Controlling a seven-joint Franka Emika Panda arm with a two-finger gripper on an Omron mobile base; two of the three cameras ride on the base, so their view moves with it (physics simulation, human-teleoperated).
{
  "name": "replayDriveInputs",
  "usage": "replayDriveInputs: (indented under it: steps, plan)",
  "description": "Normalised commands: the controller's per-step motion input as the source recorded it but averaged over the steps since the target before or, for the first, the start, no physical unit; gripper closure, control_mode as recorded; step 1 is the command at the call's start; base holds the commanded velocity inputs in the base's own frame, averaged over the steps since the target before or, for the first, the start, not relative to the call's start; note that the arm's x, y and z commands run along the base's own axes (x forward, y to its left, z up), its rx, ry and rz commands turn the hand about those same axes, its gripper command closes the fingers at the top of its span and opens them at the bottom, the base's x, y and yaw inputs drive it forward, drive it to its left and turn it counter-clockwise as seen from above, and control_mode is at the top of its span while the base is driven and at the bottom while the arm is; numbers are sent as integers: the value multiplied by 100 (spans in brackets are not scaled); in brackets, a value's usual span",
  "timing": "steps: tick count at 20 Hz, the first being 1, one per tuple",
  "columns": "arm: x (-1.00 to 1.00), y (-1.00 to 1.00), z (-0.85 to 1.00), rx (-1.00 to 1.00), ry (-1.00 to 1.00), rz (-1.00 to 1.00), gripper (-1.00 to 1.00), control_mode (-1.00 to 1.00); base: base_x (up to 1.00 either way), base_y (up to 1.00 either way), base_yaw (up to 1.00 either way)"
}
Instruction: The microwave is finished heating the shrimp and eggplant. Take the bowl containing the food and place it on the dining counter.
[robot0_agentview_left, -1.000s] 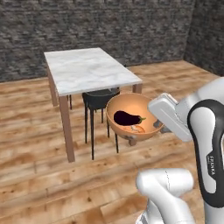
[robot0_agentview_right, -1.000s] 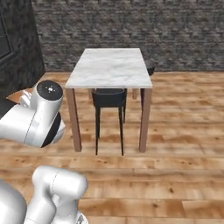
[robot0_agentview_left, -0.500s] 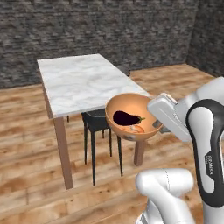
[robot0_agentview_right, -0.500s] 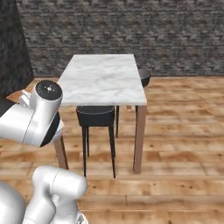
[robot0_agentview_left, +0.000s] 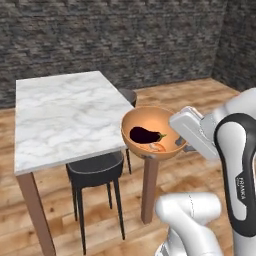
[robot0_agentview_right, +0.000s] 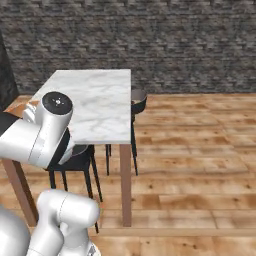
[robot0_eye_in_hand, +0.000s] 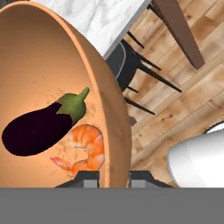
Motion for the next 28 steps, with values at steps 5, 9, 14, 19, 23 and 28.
replayDriveInputs:
  steps: [5, 9, 14, 19, 23, 28]
  plan:
    - [0, 0, 0, 0, 0, 0, 100, 100, 100, -33, 1]
    - [75, 1, 0, 0, 2, 0, 100, -100, 25, 0, 0]
    - [100, 23, -5, 0, 16, 0, 100, -100, 0, 0, 0]
    - [100, 37, -34, 0, 21, 0, 100, -100, 0, 0, 0]
    - [100, 42, -60, 0, 20, 0, 100, -100, 0, 0, 0]
    - [100, 57, -67, -7, 11, 0, 100, -100, 0, 0, 0]
